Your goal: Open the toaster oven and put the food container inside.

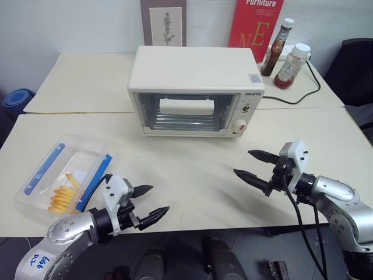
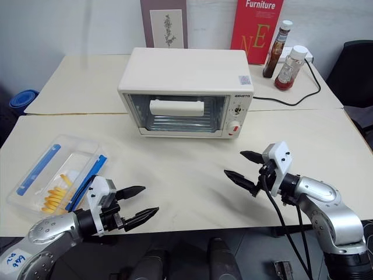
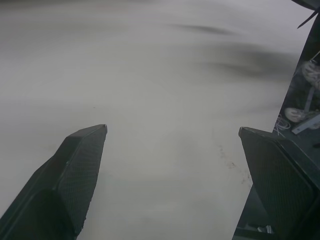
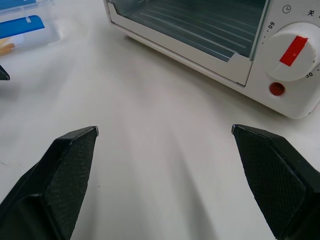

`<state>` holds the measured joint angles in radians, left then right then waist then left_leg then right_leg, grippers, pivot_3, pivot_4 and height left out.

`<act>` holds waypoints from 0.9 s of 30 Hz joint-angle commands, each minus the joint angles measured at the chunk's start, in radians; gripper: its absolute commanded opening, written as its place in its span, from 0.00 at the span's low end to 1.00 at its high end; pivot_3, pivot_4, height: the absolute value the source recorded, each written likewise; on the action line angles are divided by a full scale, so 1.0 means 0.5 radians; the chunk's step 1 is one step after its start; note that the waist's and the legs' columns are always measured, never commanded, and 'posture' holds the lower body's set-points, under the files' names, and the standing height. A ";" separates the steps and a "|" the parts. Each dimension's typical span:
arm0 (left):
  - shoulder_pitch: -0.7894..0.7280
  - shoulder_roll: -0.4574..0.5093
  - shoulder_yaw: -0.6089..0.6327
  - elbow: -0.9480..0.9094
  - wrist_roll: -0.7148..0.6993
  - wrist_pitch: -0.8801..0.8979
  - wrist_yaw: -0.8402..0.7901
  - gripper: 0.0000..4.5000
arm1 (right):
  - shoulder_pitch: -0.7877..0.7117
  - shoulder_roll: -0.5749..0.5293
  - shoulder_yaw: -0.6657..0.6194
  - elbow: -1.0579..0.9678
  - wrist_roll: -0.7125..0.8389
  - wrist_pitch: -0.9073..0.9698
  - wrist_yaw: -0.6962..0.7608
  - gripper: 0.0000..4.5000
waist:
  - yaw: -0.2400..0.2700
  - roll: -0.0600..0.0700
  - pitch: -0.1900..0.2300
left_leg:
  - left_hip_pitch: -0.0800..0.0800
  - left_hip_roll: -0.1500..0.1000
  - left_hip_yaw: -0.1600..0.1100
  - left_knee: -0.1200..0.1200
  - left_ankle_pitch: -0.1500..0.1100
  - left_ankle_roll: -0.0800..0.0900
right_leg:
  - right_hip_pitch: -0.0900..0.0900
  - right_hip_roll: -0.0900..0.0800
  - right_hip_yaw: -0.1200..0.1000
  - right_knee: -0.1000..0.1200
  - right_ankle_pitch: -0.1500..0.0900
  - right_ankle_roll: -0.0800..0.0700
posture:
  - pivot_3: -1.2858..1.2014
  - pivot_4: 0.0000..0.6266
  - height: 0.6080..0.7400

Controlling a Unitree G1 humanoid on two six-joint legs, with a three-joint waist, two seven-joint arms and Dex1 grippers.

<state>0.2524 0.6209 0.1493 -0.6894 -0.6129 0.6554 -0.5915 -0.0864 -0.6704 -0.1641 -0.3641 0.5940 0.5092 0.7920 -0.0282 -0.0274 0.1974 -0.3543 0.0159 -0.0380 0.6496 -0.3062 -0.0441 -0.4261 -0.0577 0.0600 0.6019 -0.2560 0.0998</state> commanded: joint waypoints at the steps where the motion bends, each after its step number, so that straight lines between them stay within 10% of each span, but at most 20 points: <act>1: -0.010 -0.031 0.016 0.011 0.028 -0.085 0.004 1.00 | 0.021 -0.013 -0.036 -0.109 0.034 0.004 0.005 1.00 | 0.000 0.000 0.000 | 0.000 0.000 0.000 0.000 0.000 0.000 | 0.000 0.000 0.000 0.000 0.000 0.000 | 0.52 0.24 1.00; 15: 0.008 0.102 0.457 -0.039 -0.582 0.065 -0.205 1.00 | -0.166 -0.034 -0.173 -0.214 0.468 0.392 -0.051 1.00 | -0.003 0.000 0.000 | 0.000 0.000 0.000 0.000 0.000 0.000 | -0.001 0.000 0.000 0.000 0.000 -0.001 | 0.52 0.24 1.00; 27: -0.507 0.935 1.038 0.321 -1.057 0.246 -0.654 1.00 | -1.064 0.127 0.176 0.533 0.211 0.284 0.035 1.00 | -0.011 0.000 0.002 | -0.002 0.001 0.000 -0.002 0.000 0.000 | -0.005 0.000 -0.002 -0.002 -0.001 -0.002 | 0.52 0.24 1.00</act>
<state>0.0261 1.0581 0.6285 -0.5491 -1.1318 0.7806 -0.8819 -0.5827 -0.6173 -0.0981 -0.1321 0.7342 0.6931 0.7894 -0.0336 -0.0275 0.1983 -0.3555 0.0163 -0.0377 0.6482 -0.3062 -0.0439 -0.4289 -0.0574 0.0589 0.6010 -0.2566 0.0987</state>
